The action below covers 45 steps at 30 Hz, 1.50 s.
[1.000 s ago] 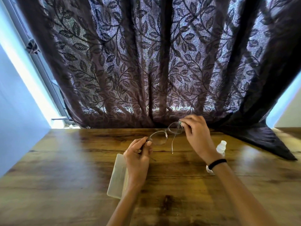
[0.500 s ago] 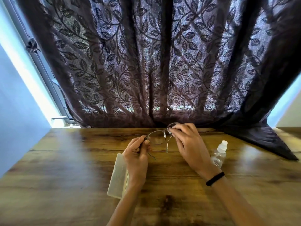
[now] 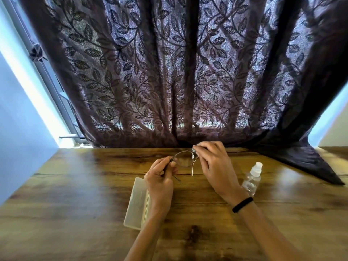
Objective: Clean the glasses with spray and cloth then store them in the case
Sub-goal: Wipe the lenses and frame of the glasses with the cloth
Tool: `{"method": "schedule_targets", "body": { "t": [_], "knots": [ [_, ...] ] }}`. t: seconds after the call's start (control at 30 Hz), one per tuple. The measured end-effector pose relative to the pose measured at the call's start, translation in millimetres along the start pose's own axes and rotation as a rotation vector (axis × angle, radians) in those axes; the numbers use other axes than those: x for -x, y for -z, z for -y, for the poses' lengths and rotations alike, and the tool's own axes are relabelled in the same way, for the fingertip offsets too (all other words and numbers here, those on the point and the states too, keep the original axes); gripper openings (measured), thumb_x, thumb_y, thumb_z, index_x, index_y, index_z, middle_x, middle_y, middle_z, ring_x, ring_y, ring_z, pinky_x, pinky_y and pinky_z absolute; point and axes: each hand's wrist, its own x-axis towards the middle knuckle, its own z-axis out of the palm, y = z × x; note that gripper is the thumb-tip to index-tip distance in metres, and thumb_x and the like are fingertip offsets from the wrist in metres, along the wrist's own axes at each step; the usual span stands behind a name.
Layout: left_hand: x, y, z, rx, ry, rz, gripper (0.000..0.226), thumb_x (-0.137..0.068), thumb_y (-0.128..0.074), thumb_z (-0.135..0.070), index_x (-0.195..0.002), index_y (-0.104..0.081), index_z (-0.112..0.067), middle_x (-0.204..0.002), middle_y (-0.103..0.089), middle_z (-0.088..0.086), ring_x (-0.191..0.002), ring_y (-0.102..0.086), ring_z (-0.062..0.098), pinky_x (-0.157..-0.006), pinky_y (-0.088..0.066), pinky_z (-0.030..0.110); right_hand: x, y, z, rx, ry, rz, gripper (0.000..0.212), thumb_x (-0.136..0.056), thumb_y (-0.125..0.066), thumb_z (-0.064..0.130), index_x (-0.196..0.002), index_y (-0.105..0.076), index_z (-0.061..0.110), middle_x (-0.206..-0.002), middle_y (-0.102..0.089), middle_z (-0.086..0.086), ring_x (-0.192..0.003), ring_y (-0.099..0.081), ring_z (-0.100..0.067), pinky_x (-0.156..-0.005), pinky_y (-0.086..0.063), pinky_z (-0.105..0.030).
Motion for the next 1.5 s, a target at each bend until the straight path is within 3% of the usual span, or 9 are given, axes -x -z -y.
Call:
{"method": "schedule_targets", "body": {
  "t": [0.17,0.43,0.8,0.93,1.13,1.3,1.5],
  "knots": [
    [0,3,-2,0.006,-0.028,0.004,0.046,-0.081,-0.060,0.009,-0.085,-0.065,-0.037,-0.079,-0.067,-0.016,-0.059,-0.061,0.007,-0.054,-0.053,0.018,-10,2,-10,-0.015,-0.041,0.029,0.025,-0.085,-0.058,0.002,-0.109,-0.065,0.003,-0.103,-0.064,-0.006,-0.099,-0.051,-0.022,-0.085,-0.036,-0.017],
    [-1,3,0,0.031,-0.038,-0.011,0.053,-0.082,-0.059,0.007,-0.083,-0.069,-0.045,-0.079,-0.067,-0.011,-0.060,-0.060,0.010,-0.055,-0.053,0.019,-10,7,-25,-0.069,-0.155,-0.016,0.023,-0.085,-0.059,0.001,-0.107,-0.065,0.002,-0.099,-0.065,-0.009,-0.093,-0.052,-0.023,-0.083,-0.037,-0.022],
    [-5,4,2,0.026,-0.045,0.013,0.056,-0.081,-0.061,0.007,-0.085,-0.068,-0.048,-0.078,-0.067,-0.018,-0.060,-0.061,0.007,-0.056,-0.053,0.018,-4,5,4,-0.056,-0.033,-0.003,0.025,-0.083,-0.061,0.001,-0.108,-0.065,0.003,-0.099,-0.065,-0.006,-0.097,-0.053,-0.022,-0.090,-0.032,-0.017],
    [-6,6,2,0.026,-0.059,0.012,0.057,-0.081,-0.059,0.009,-0.085,-0.068,-0.048,-0.078,-0.067,-0.018,-0.060,-0.061,0.010,-0.055,-0.053,0.018,-15,5,-8,-0.051,-0.071,0.007,0.023,-0.085,-0.059,0.002,-0.107,-0.066,0.002,-0.098,-0.065,-0.008,-0.095,-0.052,-0.023,-0.085,-0.033,-0.015],
    [-5,7,3,0.028,-0.080,-0.004,0.056,-0.080,-0.059,0.009,-0.086,-0.068,-0.045,-0.078,-0.066,-0.017,-0.060,-0.060,0.008,-0.053,-0.051,0.017,-19,4,-24,-0.107,-0.156,-0.013,0.022,-0.087,-0.057,0.005,-0.107,-0.066,0.003,-0.100,-0.065,-0.009,-0.094,-0.052,-0.023,-0.081,-0.040,-0.024],
    [-6,3,5,0.013,-0.081,-0.007,0.055,-0.081,-0.060,0.007,-0.087,-0.067,-0.047,-0.080,-0.067,-0.018,-0.062,-0.062,0.011,-0.057,-0.055,0.023,-13,0,-12,-0.095,-0.117,-0.019,0.022,-0.086,-0.058,0.006,-0.107,-0.066,0.005,-0.098,-0.065,-0.005,-0.093,-0.052,-0.019,-0.081,-0.034,-0.014],
    [-8,4,6,0.038,-0.055,-0.029,0.051,-0.080,-0.059,0.009,-0.086,-0.067,-0.041,-0.076,-0.067,-0.016,-0.062,-0.061,0.007,-0.057,-0.053,0.019,-7,1,2,-0.164,-0.049,0.019,0.024,-0.086,-0.058,0.006,-0.110,-0.065,0.006,-0.100,-0.065,-0.003,-0.094,-0.052,-0.017,-0.084,-0.036,-0.015]
  ]
}}
